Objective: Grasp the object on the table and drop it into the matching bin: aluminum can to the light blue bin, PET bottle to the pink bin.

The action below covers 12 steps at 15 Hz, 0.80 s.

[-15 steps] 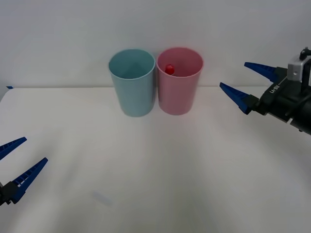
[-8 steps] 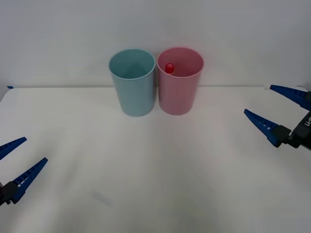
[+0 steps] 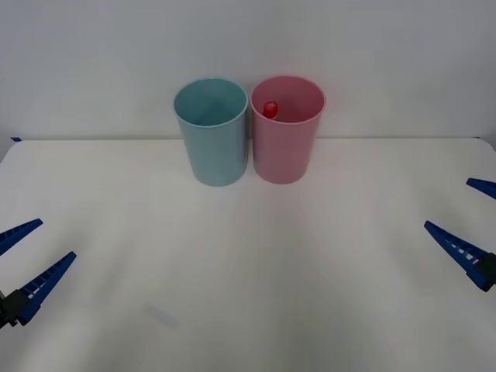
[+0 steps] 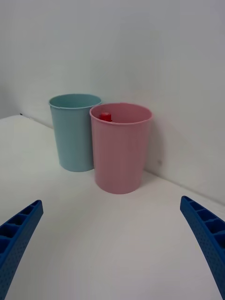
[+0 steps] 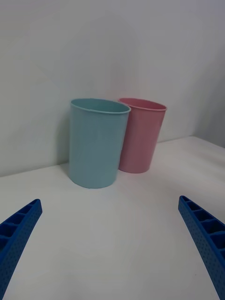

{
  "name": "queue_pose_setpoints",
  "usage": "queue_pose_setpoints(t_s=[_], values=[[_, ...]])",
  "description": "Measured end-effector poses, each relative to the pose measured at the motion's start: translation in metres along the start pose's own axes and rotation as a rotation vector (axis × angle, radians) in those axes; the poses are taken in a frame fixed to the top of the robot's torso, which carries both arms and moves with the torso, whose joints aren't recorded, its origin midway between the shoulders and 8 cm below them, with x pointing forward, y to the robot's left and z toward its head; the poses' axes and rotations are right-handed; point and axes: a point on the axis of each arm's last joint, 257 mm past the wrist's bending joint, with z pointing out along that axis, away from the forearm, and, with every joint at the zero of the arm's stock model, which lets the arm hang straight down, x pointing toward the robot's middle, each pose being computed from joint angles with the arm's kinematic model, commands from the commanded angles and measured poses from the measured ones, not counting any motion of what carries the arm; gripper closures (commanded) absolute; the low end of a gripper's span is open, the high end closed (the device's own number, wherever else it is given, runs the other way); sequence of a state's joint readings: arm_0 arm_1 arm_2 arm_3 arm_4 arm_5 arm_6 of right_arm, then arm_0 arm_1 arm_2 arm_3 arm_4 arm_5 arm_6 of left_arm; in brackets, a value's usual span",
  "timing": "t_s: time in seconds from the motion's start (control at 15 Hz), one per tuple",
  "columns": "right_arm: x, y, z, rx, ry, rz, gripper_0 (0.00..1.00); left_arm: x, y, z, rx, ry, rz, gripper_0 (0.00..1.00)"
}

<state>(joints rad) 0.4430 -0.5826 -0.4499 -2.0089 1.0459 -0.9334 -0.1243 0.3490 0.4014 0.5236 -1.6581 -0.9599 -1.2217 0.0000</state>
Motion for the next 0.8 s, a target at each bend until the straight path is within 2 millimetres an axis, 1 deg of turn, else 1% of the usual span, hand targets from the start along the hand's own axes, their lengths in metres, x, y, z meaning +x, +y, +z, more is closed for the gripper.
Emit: queue_pose_setpoints(t_s=[0.2, 0.4, 0.8], values=[[0.015, 0.007, -0.015, 0.023, 0.012, 0.019, 0.00, 0.000, 0.000, 0.000, 0.000, 0.000, 0.000, 0.00], [0.029, 0.014, -0.026, 0.055, 0.015, 0.056, 0.00, 0.000, 0.000, 0.000, 0.000, 0.000, 0.000, 0.00], [0.044, 0.025, -0.035, 0.086, 0.017, 0.110, 0.00, 0.000, 0.000, 0.000, 0.000, 0.000, 0.000, 0.00]])
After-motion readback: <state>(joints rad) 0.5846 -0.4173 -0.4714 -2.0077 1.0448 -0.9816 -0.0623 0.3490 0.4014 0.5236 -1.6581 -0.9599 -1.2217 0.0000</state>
